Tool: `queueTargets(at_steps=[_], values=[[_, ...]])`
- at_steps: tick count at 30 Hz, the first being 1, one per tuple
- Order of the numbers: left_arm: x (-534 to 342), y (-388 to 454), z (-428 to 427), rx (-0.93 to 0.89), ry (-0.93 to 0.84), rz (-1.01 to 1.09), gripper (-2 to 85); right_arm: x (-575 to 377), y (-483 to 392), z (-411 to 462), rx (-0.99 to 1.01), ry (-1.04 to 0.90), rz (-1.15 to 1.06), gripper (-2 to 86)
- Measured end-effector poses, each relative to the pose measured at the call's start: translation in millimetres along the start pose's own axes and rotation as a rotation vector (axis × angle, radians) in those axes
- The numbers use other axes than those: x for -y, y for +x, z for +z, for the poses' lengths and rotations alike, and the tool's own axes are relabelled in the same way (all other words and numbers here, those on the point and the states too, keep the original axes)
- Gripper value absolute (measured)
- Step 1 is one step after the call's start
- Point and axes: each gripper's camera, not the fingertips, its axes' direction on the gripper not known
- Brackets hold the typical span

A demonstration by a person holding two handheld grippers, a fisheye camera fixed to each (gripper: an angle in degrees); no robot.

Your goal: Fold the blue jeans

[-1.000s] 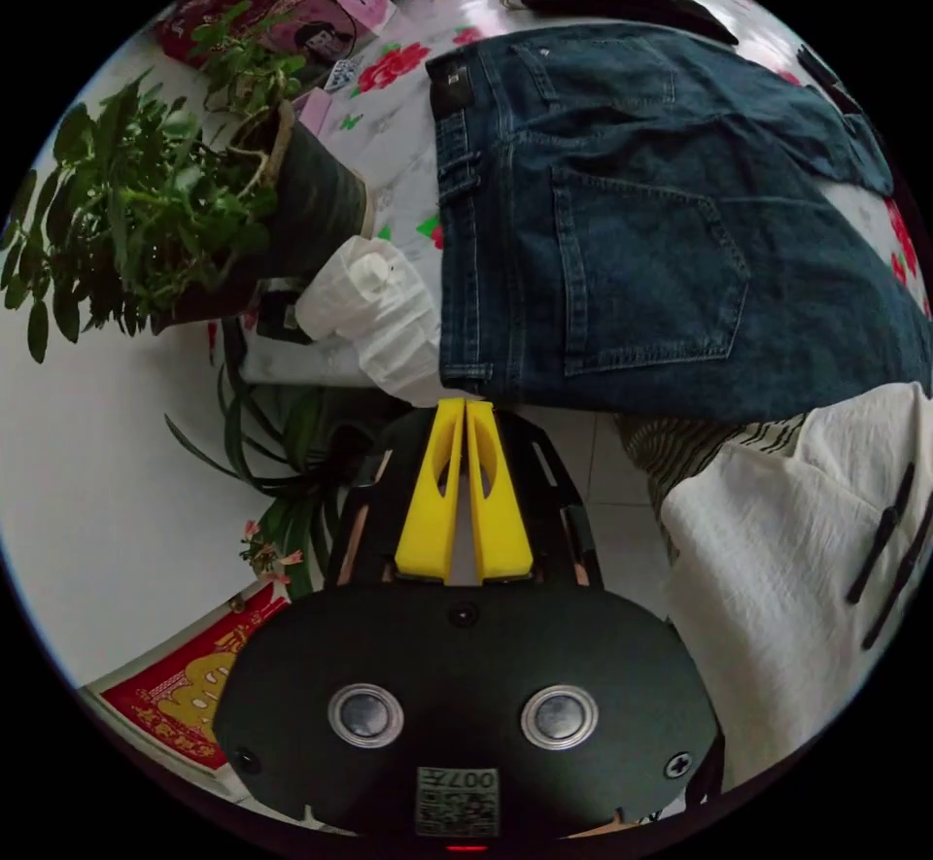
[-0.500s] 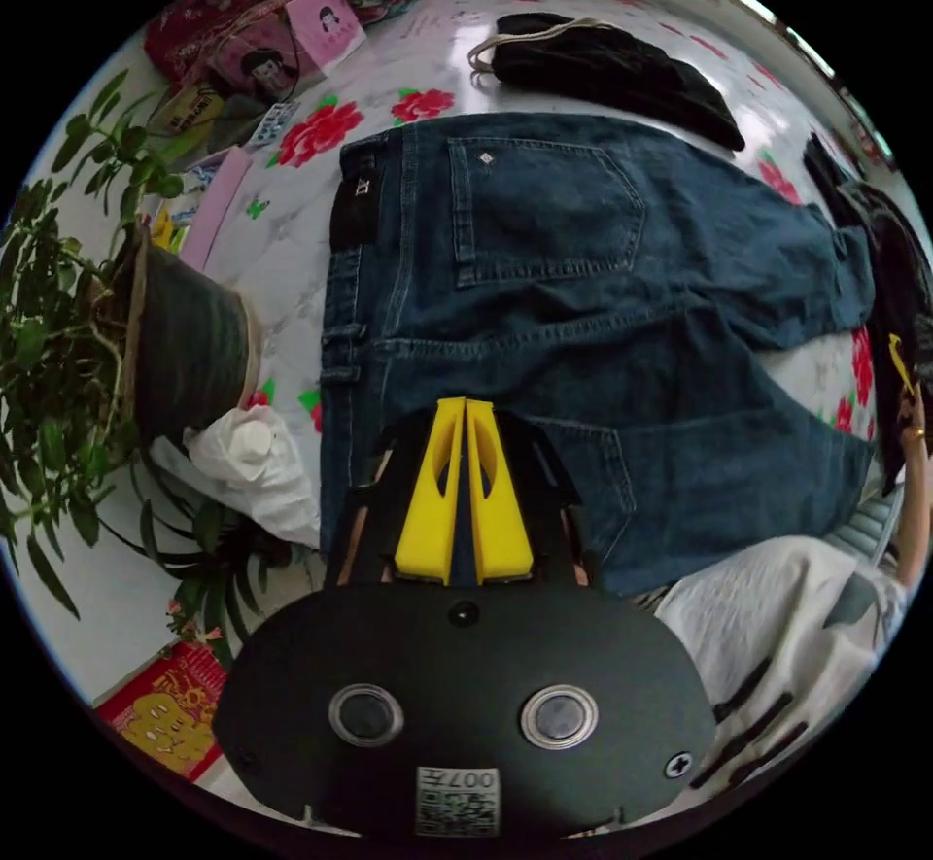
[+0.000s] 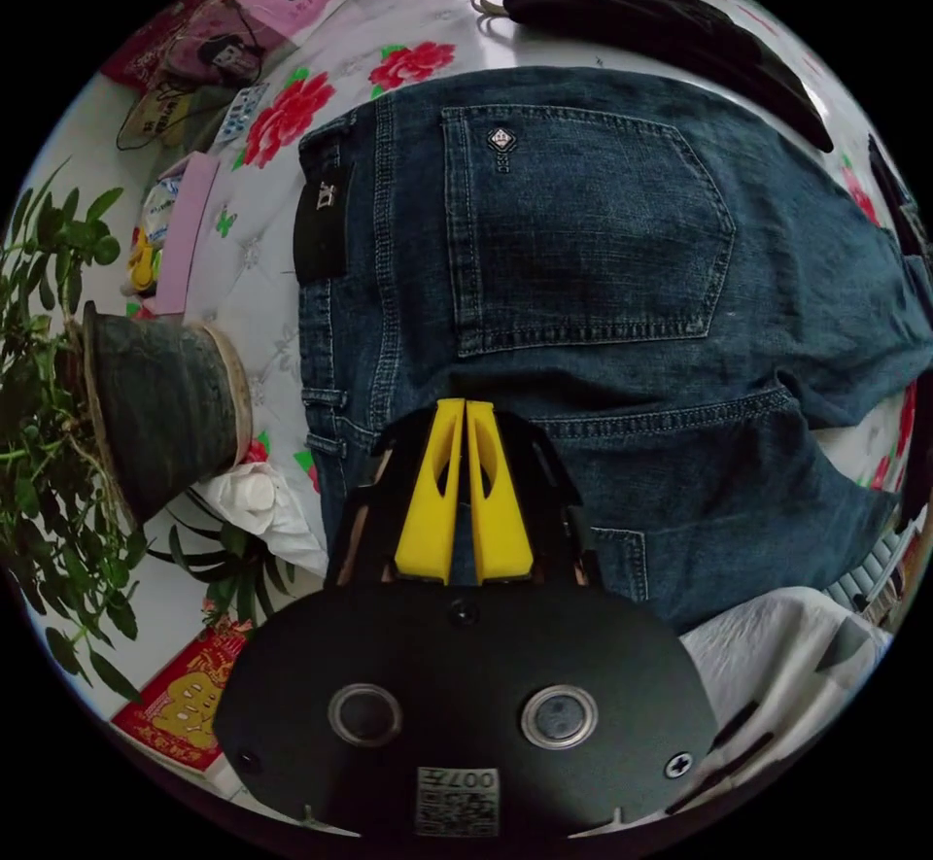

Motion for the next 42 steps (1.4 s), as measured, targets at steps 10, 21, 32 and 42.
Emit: queueTargets(at_steps=[10,21,32,42], values=[[-18.3,-17.1,-27.7,-0.069,0.059,0.012,-0.9,-36.3,16.2,14.6,-0.332,-0.271,0.095,4.8],[77.1,-29.2,-71.2,-0.019,0.214,0.072,5.5,32.2,-96.9,121.8,-0.162,-0.365,-0.213,8.9],[127.0,1.3,-40.1,0.029,0.184,0.130,-0.6,56.8,-140.6,191.5,-0.196,-0.481,-0.325,2.0],[108.8,-12.7,-51.3,-0.010,0.268,0.051,-0.2,57.0,-126.9,149.6,-0.043,-0.357,-0.203,-0.2]])
